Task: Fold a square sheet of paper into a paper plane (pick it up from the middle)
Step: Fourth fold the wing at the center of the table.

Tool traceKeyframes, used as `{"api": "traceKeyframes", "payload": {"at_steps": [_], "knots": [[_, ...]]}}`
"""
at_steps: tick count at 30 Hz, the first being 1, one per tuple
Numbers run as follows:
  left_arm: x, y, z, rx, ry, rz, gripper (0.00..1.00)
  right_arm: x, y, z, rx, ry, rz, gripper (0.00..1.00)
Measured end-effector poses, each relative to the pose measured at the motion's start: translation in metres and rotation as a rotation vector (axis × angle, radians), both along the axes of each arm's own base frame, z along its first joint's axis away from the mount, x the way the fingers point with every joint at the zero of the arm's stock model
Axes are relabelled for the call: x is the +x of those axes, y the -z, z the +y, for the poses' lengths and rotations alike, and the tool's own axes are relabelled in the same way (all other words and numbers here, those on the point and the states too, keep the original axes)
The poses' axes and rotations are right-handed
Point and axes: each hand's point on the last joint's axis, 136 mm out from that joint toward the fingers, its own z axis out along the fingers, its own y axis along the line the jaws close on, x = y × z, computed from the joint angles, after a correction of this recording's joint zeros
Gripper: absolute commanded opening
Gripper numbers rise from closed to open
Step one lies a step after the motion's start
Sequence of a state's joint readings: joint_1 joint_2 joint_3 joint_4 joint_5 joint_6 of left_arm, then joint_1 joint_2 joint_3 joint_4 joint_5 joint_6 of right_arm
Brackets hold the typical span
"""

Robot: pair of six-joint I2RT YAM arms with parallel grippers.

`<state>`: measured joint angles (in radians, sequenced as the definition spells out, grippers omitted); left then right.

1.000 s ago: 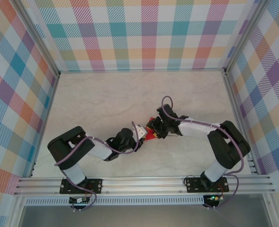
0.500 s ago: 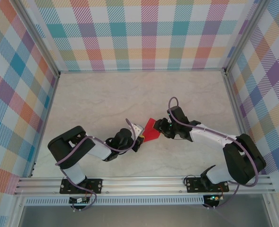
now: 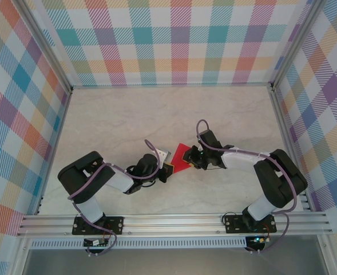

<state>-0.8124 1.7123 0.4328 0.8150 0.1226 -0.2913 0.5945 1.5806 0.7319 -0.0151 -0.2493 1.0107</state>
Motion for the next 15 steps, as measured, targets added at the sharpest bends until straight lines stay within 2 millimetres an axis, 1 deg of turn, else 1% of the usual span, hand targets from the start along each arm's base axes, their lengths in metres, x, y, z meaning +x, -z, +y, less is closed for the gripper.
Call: {"api": "traceKeyframes", "payload": {"at_steps": [6, 8, 10, 15], "knots": [[-0.001, 0.000, -0.002, -0.015, 0.010, 0.026, 0.13, 0.008, 0.003, 0.007, 0.002, -0.006, 0.004, 0.30], [-0.003, 0.001, -0.002, -0.013, 0.017, 0.043, 0.17, 0.011, 0.007, 0.008, 0.000, -0.007, 0.006, 0.31], [-0.004, 0.003, -0.003, -0.010, 0.021, 0.061, 0.20, 0.010, 0.010, 0.008, -0.005, -0.007, 0.013, 0.33], [-0.003, -0.004, -0.005, -0.009, 0.019, 0.098, 0.27, 0.010, 0.014, 0.008, -0.010, -0.007, 0.021, 0.35]]}}
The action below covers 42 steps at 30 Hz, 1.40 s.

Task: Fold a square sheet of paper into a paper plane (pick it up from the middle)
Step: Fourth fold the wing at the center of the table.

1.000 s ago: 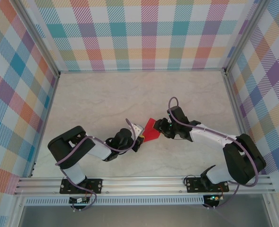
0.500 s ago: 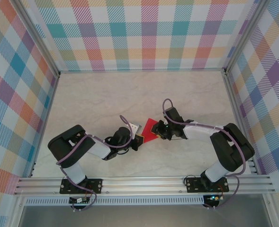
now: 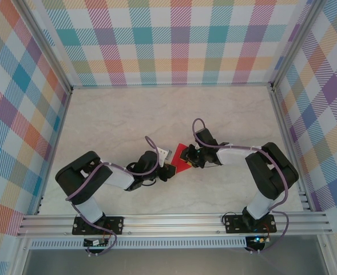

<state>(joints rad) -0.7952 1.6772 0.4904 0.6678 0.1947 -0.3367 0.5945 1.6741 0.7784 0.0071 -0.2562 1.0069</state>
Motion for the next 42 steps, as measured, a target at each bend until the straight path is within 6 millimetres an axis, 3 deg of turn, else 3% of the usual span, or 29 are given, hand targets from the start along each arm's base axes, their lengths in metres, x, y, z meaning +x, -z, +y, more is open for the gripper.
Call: {"api": "traceKeyframes", "payload": {"at_steps": [6, 12, 19, 28, 35, 42], "knots": [[0.011, -0.018, -0.004, -0.005, -0.025, 0.021, 0.30, 0.000, 0.000, 0.000, 0.000, 0.000, 0.000, 0.36], [0.015, -0.021, -0.007, 0.006, -0.035, 0.048, 0.29, 0.000, 0.000, 0.000, 0.000, 0.001, 0.000, 0.36], [0.014, -0.012, -0.007, 0.043, -0.038, 0.089, 0.26, 0.000, 0.000, 0.000, 0.000, 0.001, 0.000, 0.37], [0.014, -0.004, -0.006, 0.050, -0.068, 0.145, 0.10, 0.001, 0.000, 0.000, 0.006, 0.000, -0.010, 0.37], [0.018, -0.007, -0.006, -0.023, -0.109, 0.212, 0.08, -0.002, 0.000, -0.004, 0.022, -0.018, -0.056, 0.36], [0.017, 0.004, -0.009, -0.093, -0.133, 0.301, 0.07, 0.000, -0.011, 0.001, 0.064, -0.051, -0.106, 0.35]]}}
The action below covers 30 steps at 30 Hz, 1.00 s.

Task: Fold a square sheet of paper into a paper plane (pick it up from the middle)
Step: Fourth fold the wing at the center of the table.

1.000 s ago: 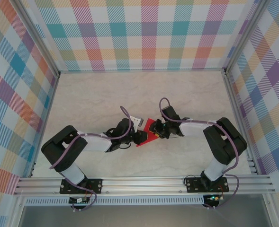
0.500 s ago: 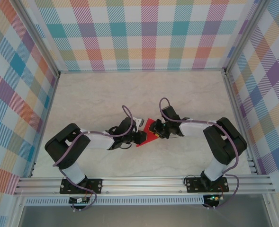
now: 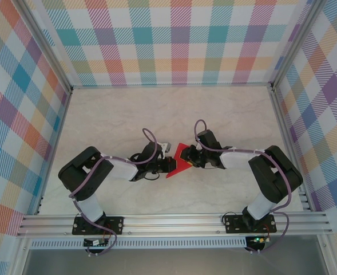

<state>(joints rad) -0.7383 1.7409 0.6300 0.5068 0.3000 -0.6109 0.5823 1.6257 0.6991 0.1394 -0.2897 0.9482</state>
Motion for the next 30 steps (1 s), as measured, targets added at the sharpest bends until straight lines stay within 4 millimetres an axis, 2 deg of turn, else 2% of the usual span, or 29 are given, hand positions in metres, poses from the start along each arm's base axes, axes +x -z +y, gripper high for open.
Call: {"api": "traceKeyframes", "payload": {"at_steps": [13, 30], "knots": [[0.007, 0.004, 0.008, -0.059, -0.080, 0.078, 0.05, 0.000, -0.001, 0.002, 0.001, -0.025, -0.006, 0.36], [0.011, 0.004, 0.009, -0.123, -0.118, 0.156, 0.06, 0.016, 0.007, 0.011, -0.060, -0.054, 0.016, 0.39]]}}
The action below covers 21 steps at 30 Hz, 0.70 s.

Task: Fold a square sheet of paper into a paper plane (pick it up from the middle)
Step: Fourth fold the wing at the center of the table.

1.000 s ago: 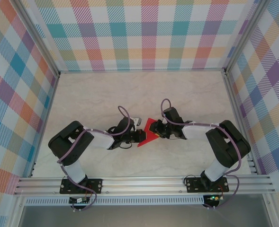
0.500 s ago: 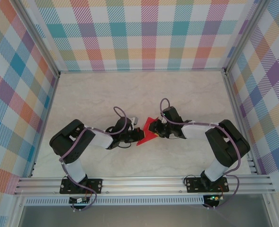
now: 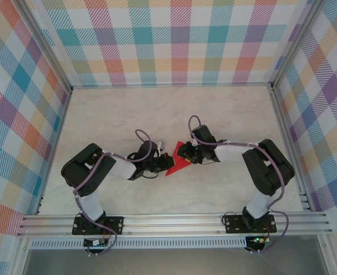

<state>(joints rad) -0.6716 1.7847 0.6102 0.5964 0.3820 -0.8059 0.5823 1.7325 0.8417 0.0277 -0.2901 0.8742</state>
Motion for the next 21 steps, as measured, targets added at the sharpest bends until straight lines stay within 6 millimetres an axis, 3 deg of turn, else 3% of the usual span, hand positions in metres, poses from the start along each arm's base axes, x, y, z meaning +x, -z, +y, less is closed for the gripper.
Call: {"api": "traceKeyframes", "payload": {"at_steps": [13, 21], "knots": [[-0.002, -0.006, -0.001, -0.011, 0.017, -0.003, 0.23, 0.008, 0.009, -0.003, -0.072, 0.045, 0.067, 0.42], [-0.013, -0.005, 0.011, 0.039, 0.022, 0.004, 0.25, 0.010, 0.010, -0.006, -0.085, 0.086, 0.090, 0.43]]}}
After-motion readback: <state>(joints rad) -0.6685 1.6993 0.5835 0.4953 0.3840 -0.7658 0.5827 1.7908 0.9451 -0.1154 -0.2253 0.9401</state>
